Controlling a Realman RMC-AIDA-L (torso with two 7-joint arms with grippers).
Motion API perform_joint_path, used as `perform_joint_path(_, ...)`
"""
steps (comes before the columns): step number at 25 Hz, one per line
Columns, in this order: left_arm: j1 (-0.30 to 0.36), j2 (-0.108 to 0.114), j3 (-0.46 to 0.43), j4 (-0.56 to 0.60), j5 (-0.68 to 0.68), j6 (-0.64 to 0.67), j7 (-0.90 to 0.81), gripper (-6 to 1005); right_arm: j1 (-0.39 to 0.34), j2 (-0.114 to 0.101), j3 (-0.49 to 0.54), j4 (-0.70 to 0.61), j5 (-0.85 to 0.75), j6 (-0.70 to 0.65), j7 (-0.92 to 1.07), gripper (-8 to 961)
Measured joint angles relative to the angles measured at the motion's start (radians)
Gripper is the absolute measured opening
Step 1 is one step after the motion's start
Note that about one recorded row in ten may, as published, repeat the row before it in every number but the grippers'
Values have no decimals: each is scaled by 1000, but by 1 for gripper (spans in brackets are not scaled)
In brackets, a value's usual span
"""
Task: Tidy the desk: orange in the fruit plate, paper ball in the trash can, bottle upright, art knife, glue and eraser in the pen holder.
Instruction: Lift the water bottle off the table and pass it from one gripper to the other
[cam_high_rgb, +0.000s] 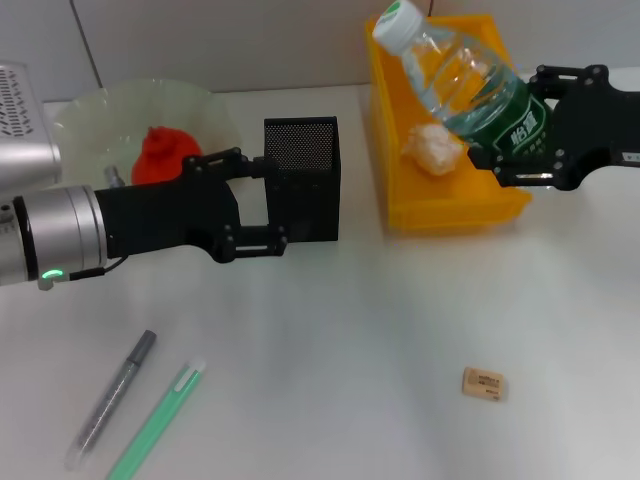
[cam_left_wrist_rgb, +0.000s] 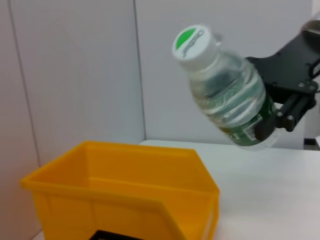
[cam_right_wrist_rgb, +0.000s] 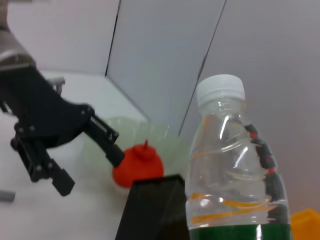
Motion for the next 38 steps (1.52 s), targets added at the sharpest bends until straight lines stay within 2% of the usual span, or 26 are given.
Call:
perform_joint_path(7, 6, 2, -1, 3, -52, -19, 15, 834, -33, 0, 31, 171, 257, 18, -266, 748)
perform_joint_path(17, 24, 1, -1, -3, -164, -26, 67, 835, -1, -1, 27, 462, 502, -34, -555, 750)
perform_joint_path(26, 43, 0, 0, -5, -266, -21, 91, 834, 105, -2, 38, 688, 527, -57, -672, 750)
perform_joint_path(38, 63, 2, -1, -111, -474, 30, 186, 835, 155, 0, 27, 761, 529, -54, -698, 749)
